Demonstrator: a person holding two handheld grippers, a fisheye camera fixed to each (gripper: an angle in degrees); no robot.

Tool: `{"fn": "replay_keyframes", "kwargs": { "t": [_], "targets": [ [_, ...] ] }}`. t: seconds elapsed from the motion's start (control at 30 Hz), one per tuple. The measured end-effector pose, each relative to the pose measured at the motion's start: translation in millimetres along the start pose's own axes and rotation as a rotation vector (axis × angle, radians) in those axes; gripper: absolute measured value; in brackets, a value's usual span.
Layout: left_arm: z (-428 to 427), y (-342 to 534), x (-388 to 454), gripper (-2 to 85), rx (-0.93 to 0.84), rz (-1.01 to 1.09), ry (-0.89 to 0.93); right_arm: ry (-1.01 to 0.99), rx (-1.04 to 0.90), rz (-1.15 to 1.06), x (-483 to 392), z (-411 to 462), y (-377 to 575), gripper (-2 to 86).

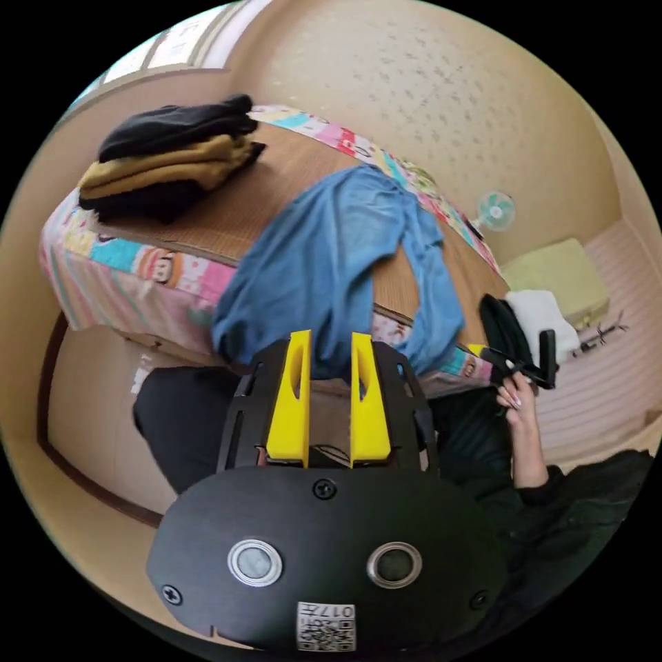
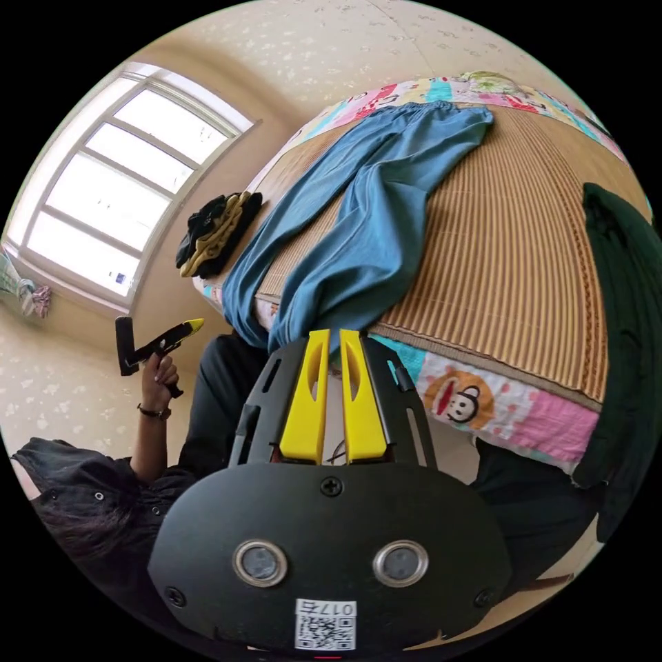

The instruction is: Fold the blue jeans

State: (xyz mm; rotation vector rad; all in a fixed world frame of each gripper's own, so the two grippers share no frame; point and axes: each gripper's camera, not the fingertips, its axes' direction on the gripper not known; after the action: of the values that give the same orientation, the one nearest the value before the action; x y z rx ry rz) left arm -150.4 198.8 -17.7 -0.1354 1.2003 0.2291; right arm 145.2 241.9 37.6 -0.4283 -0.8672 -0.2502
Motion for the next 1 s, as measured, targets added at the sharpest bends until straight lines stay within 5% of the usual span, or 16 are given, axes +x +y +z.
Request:
{"fn": "replay_keyframes", "kwargs": {
  "t": [0.1, 0.23, 0.4, 0.63, 0.77, 1.0],
  "targets": [
    [58.4, -13.0, 39.2, 8.8, -0.167, 0.143, 0.127, -0.073, -0.041, -0.043, -24.8, 3.1, -9.1, 2.0],
    [120.5, -15.1, 66.5, 10.3, -0.305, 0.247, -0.117, -0.107, -0.006, -0.001, -31.6, -31.2, -11.6, 2.2],
    [134.0, -19.8, 54.3, 9.6, -0.315, 0.224, -0.139, -0.129, 0.041, 0.075, -19.2, -84.0, -6.8, 2.4],
    [44.0, -2.9, 42.4, 0.6, -0.392, 0.253, 0.07, -0.149, 0.04, 0.195, -7.7, -145.0, -14.6, 3.7],
    [-35.2, 8.1, 60.7, 0.0, -0.288, 0.325, 0.133, -0.19, 0.1, 0.184, -12.4, -179.0, -38.9, 5.8],
    [-72.3, 7.5, 64.9, -0.3, -0.273, 0.37, 0.259, -0.234, 0.205, 0.242, 34.2, -211.8, -200.4, 13.6]
  ]
}}
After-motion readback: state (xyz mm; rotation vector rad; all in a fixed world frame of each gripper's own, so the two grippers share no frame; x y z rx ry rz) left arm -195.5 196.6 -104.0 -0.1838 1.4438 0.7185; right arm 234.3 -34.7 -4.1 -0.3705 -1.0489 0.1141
